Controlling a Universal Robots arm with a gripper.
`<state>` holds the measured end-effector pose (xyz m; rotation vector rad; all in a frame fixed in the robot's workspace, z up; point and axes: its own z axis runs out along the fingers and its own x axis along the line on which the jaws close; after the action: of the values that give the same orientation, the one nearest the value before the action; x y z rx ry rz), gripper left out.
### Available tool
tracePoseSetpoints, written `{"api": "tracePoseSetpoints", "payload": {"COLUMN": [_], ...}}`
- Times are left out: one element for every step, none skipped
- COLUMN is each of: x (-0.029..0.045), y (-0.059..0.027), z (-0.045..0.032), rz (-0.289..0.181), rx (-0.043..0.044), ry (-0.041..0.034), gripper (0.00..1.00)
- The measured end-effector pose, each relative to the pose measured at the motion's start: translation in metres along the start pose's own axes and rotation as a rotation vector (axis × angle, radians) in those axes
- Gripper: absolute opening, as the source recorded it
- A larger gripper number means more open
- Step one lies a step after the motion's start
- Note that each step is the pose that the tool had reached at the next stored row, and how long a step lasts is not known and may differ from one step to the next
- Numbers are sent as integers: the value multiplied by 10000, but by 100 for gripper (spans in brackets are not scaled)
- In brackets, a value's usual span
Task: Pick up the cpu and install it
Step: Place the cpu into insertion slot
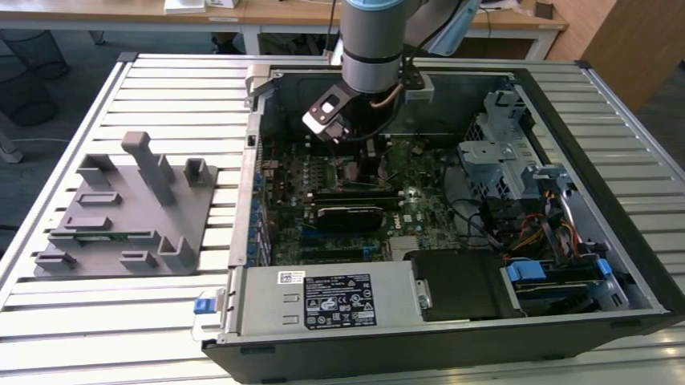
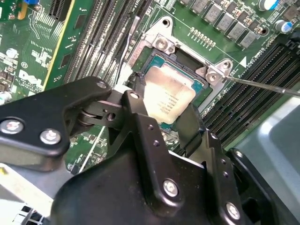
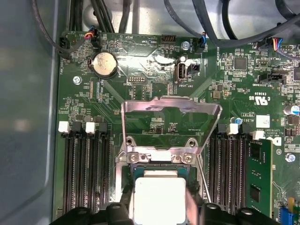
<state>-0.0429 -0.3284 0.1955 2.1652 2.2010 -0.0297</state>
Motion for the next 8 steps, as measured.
{"api": "tracePoseSetpoints", "payload": {"x": [-4, -5, -5, -4, -4, -4, -4, -5], "y": [0, 1, 1, 1, 1, 1, 1, 1], "z": [1, 0, 0, 1, 1, 1, 1, 1], "rz": [1, -1, -2, -14, -46, -94, -135, -179], "rx": [-1, 0, -1, -3, -5, -6, -8, -11], "ry": [21, 38, 53, 58, 61, 63, 64, 65], "gripper": [52, 52, 52, 52, 52, 52, 52, 52]}}
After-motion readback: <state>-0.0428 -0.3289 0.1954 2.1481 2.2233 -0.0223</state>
